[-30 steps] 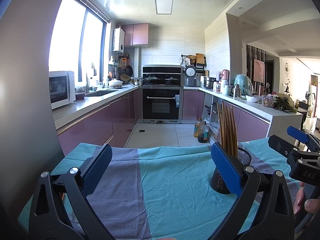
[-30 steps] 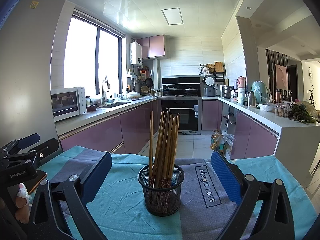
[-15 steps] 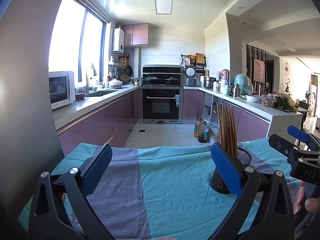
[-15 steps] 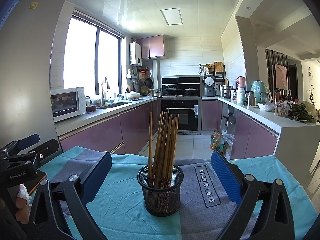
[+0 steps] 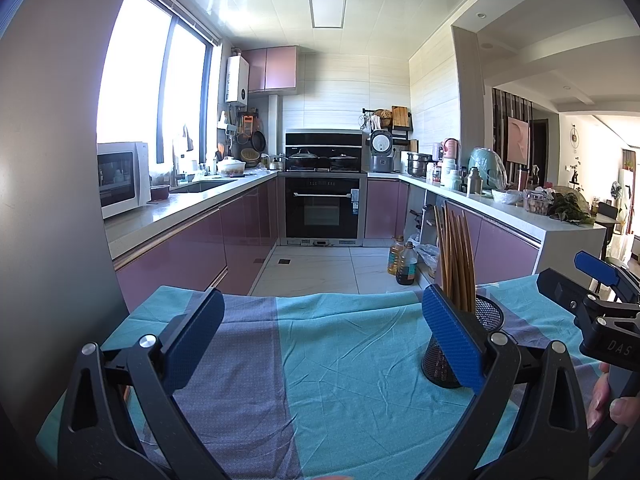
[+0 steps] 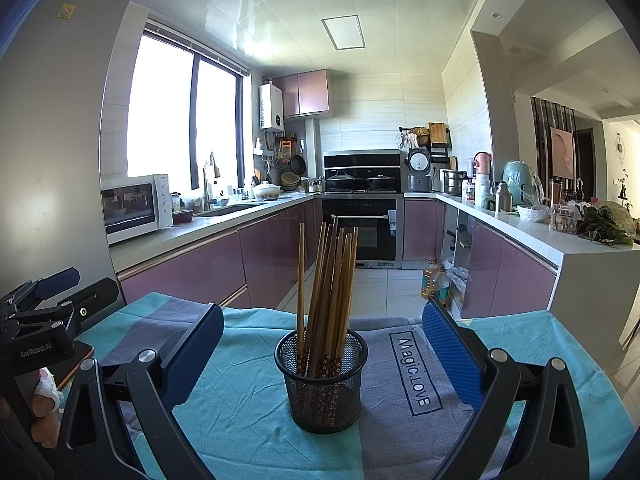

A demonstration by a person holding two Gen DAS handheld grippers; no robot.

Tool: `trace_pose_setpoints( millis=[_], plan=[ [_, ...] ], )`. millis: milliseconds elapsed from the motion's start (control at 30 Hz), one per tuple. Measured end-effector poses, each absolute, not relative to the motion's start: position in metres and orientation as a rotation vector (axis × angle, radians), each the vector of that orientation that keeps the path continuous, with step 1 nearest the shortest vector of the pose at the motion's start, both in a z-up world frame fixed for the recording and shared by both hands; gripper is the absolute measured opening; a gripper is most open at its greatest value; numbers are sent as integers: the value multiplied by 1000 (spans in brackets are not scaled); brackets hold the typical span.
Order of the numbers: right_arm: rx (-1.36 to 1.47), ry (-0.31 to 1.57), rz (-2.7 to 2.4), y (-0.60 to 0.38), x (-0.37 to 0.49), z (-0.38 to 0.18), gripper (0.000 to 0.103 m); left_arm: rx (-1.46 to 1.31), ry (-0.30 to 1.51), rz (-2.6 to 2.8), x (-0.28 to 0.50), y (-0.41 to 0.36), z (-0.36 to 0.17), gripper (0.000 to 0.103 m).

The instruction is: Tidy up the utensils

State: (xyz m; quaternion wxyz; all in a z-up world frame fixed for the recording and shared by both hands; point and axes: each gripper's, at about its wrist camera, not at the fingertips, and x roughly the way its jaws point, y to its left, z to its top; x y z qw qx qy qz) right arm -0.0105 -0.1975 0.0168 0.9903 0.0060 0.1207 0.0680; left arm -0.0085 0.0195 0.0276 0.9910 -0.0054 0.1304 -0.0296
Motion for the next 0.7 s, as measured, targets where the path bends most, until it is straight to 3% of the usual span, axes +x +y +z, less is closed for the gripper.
trace_pose_setpoints(
  millis=[700],
  plan=[
    [17, 246, 135, -196, -11, 16, 96, -11, 262, -59, -9, 19, 28, 97]
  ],
)
